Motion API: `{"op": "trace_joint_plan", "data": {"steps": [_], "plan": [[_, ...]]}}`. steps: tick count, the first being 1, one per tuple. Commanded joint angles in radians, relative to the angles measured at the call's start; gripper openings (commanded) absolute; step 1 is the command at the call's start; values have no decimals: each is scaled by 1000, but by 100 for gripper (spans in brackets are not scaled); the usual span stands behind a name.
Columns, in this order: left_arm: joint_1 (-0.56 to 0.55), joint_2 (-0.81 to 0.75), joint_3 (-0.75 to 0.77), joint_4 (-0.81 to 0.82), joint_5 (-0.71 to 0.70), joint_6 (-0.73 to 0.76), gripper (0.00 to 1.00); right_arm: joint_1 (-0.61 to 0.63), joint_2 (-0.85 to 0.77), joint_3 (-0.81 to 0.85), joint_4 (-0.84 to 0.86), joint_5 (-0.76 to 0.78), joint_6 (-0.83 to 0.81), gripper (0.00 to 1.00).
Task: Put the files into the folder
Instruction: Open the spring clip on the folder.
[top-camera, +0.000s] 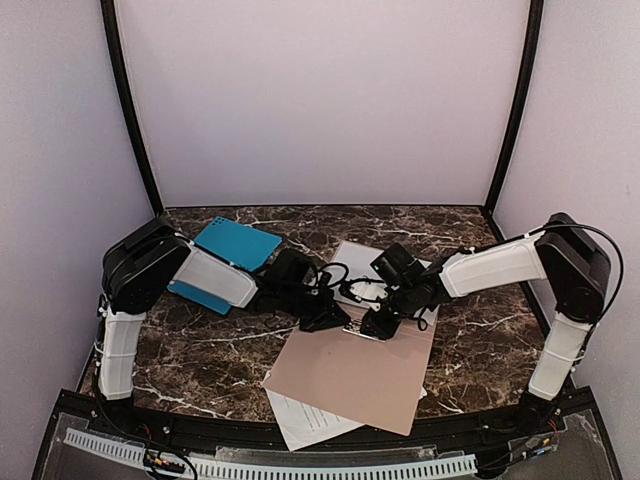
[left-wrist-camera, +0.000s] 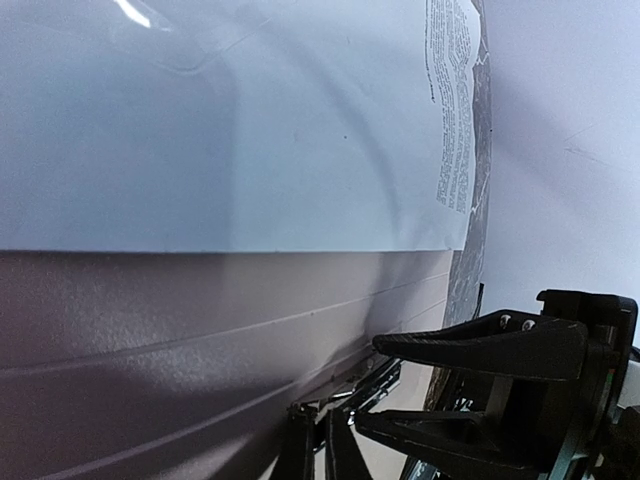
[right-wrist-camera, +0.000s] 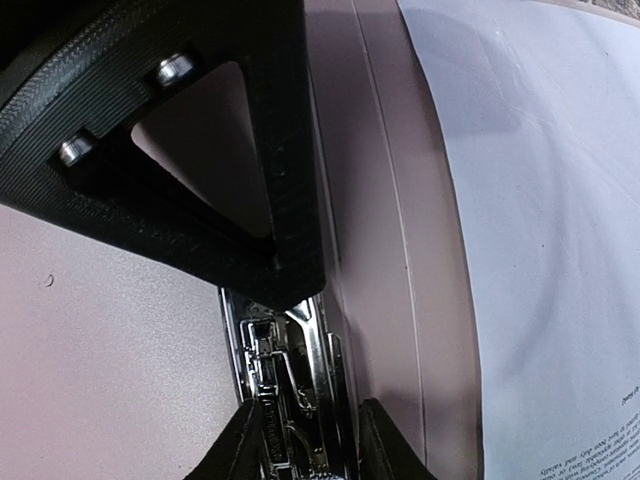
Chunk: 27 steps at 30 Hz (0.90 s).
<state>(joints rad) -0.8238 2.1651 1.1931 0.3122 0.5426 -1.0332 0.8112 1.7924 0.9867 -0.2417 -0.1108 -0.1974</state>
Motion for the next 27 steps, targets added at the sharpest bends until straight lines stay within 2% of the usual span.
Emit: {"op": "trace_joint_plan", "data": {"steps": [1, 9, 18, 27], "plan": [[-23, 93, -102, -333, -27, 12, 1, 3, 87, -18, -130, 70, -7, 31], [-21, 101, -104, -429, -20, 13, 1, -1, 94, -10, -153, 76, 1, 30], [-22, 171, -34, -570, 29, 26, 1, -1, 100, -4, -164, 61, -5, 30], [-35, 178, -67, -620, -15, 85, 1, 0, 91, -7, -165, 42, -8, 29]]}}
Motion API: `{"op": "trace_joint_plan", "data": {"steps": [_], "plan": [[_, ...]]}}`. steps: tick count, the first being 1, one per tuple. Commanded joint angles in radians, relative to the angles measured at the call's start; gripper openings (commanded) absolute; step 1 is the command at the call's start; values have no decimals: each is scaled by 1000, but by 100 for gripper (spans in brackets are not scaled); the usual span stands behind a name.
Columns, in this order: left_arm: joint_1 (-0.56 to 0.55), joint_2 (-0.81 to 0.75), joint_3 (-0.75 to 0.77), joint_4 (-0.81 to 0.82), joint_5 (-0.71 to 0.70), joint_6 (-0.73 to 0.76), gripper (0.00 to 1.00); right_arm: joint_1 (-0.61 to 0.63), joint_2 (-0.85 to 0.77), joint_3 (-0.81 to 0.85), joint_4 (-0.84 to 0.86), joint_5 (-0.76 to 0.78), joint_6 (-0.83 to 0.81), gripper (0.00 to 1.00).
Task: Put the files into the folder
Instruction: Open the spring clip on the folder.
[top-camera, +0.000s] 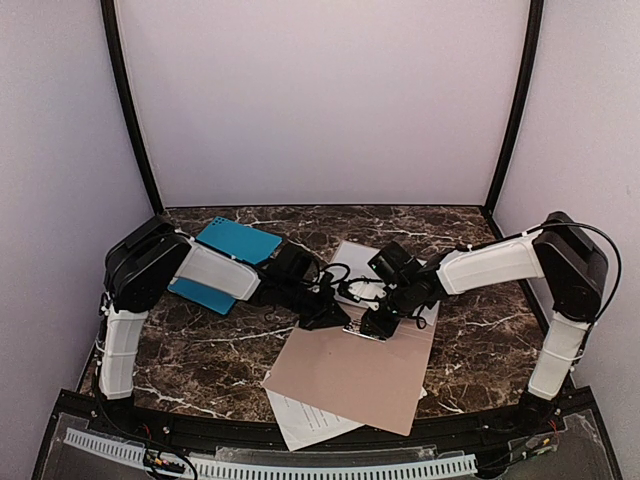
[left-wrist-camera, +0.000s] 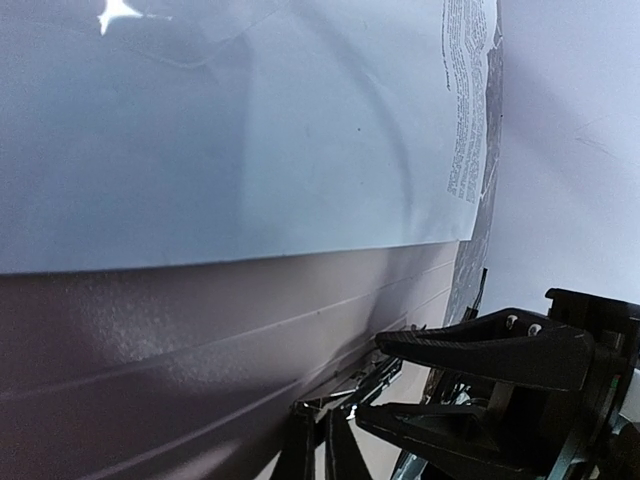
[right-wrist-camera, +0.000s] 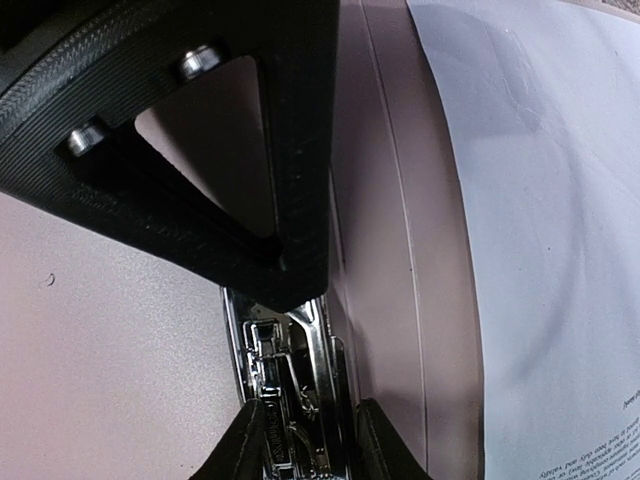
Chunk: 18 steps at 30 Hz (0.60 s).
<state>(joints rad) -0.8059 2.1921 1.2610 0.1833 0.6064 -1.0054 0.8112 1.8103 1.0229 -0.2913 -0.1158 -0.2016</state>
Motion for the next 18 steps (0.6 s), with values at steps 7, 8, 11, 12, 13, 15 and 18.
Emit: {"op": "trace_joint_plan", "data": {"steps": [7, 8, 11, 12, 13, 15, 18], "plan": [[-58, 165, -127, -554, -85, 138, 1, -1, 86, -31, -140, 35, -1, 29], [-57, 167, -130, -568, -83, 152, 1, -1, 82, -33, -142, 32, 0, 29], [-54, 173, -150, -569, -63, 163, 1, -1, 68, -41, -148, 27, 4, 29], [-51, 179, -152, -567, -50, 167, 1, -1, 66, -41, -151, 21, 4, 29], [-48, 182, -148, -568, -47, 171, 1, -1, 66, -39, -154, 13, 3, 29], [-36, 182, -132, -573, -47, 186, 1, -1, 70, -34, -163, 4, 2, 29], [-30, 165, -91, -575, -64, 213, 1, -1, 66, -35, -166, -13, -1, 30]]}}
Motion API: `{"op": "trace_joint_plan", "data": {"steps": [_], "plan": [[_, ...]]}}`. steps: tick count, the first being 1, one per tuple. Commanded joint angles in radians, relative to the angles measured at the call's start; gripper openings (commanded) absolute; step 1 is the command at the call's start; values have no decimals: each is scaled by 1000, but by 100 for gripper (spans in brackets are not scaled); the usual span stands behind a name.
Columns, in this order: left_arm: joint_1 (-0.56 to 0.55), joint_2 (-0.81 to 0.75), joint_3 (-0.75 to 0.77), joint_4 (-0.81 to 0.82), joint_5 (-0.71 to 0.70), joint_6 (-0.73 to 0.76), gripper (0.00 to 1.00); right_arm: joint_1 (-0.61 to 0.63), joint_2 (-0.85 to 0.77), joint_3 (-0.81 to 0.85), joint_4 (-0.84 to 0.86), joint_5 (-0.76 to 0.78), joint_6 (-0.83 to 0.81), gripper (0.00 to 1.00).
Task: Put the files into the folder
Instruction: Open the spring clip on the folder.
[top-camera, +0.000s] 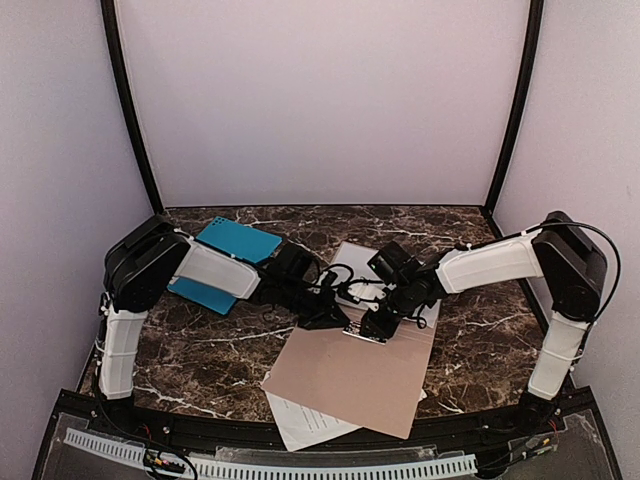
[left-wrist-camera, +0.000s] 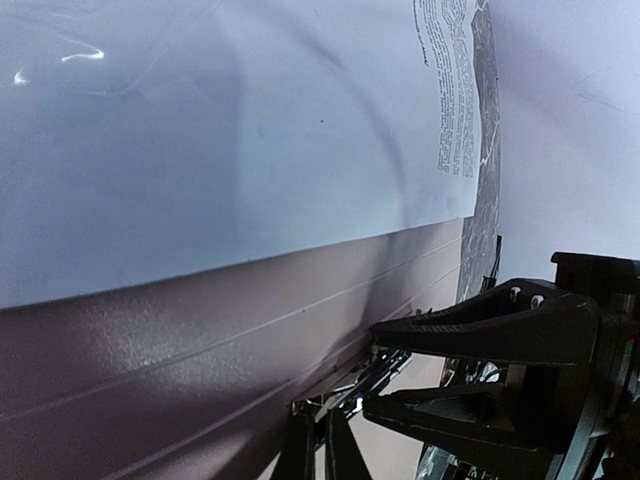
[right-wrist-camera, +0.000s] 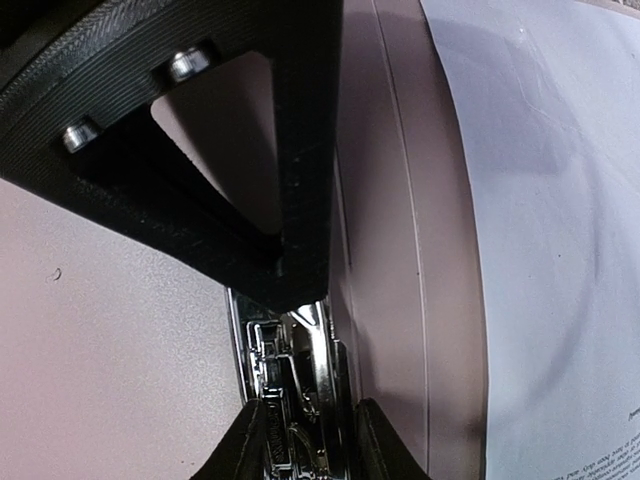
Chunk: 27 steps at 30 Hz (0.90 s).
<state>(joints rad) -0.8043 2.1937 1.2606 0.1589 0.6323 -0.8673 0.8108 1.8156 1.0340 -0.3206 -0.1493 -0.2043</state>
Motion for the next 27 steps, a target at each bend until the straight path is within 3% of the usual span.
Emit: {"op": "trace_joint_plan", "data": {"steps": [1, 5, 10, 27], "plan": [[-31, 152, -69, -543, -99, 81, 1, -2, 59, -46, -138, 14, 1, 30], [-27, 119, -28, -505, -139, 91, 1, -5, 55, -42, -139, -19, -4, 31], [-6, 73, -96, -411, -157, 46, 1, -15, 39, -45, -140, -36, -7, 32], [62, 1, -180, -242, -179, -19, 1, -29, 17, -47, -100, -121, -32, 50]]}}
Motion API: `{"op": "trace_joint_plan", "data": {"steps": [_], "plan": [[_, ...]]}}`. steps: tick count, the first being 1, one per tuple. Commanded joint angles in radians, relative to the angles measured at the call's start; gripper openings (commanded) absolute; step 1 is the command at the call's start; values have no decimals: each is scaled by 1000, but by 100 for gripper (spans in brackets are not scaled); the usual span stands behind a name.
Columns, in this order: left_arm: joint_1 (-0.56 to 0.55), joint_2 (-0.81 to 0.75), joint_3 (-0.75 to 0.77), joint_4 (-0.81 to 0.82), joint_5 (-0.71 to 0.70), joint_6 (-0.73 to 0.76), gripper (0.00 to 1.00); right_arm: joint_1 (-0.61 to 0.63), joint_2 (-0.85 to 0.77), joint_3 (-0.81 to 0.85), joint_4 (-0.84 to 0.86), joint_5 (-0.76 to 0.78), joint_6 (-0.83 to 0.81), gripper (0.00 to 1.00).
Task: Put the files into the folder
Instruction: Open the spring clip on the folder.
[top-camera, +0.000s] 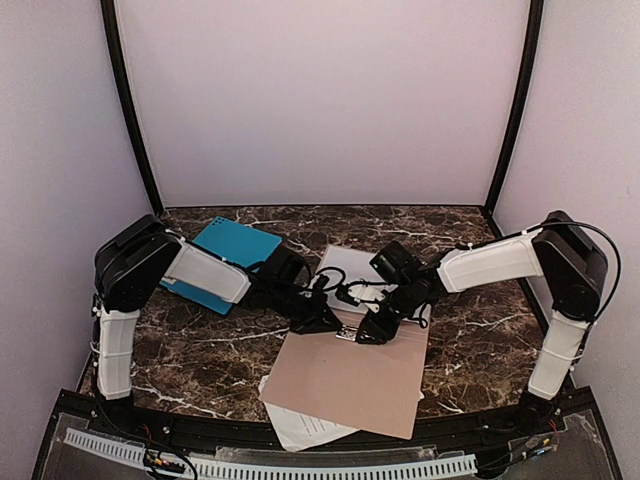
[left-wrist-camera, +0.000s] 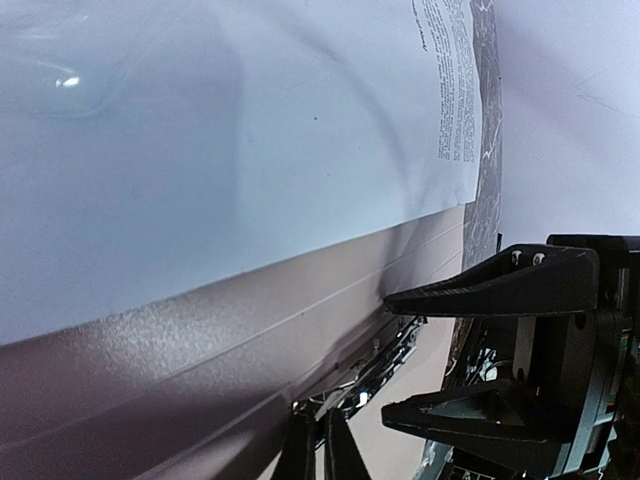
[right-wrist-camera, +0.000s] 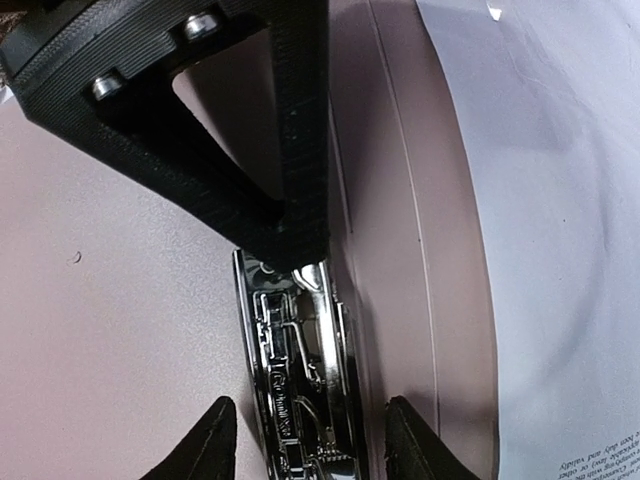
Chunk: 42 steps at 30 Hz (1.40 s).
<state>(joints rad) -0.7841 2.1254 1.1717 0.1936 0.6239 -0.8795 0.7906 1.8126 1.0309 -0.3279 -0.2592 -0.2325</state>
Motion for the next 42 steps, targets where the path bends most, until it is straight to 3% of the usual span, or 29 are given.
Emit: {"op": "trace_joint_plan", "data": {"steps": [1, 7, 17, 30, 42], "plan": [[46, 68, -94, -270, -169, -8, 1, -9, 23, -42, -94, -12, -6, 50], [48, 64, -111, -245, -162, -23, 1, -6, 70, -21, -111, 29, 1, 41], [35, 62, -160, -250, -159, -39, 1, 24, 111, -21, -115, 146, 15, 37], [-3, 170, -126, -529, -142, 61, 4, 29, 115, -20, -131, 161, 24, 34], [-24, 253, 1, -784, -184, 202, 8, 30, 120, -17, -135, 159, 23, 33]]}}
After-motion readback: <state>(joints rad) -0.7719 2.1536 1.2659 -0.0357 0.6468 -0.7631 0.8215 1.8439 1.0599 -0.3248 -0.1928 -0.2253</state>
